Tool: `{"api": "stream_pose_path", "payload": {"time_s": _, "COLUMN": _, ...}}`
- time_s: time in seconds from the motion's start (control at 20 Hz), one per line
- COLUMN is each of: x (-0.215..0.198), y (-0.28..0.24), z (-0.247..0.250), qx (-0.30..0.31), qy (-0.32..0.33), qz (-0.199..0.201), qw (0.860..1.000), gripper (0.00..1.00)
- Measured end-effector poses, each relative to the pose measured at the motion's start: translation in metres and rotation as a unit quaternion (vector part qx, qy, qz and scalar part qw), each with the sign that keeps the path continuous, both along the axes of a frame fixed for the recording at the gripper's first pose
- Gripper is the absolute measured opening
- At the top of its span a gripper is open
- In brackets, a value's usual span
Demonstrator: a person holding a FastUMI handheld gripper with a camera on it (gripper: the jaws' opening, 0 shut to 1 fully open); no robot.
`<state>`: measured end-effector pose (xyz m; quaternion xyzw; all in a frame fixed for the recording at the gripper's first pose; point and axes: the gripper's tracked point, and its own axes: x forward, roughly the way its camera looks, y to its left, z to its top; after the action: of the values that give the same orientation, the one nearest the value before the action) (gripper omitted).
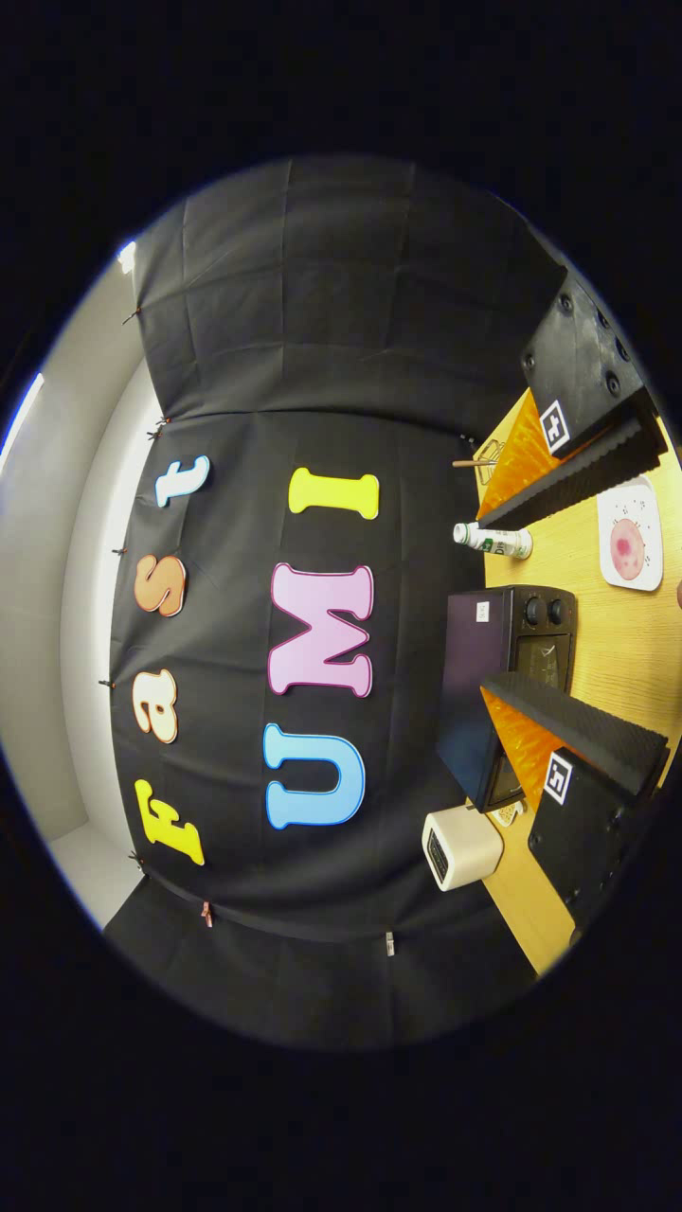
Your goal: Open the toaster oven, put the food inside, and close the toaster oven door.
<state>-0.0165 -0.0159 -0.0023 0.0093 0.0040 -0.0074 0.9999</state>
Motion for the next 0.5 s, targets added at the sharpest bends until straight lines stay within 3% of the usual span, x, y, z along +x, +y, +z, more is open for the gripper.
{"api": "stream_pose_path", "payload": {"time_s": 0.5, "x": 0.002, "y": 0.012, "z": -0.008, "qx": -0.006, "qy": 0.011, "qz": 0.016, "qw": 1.0, "gripper": 0.98}}
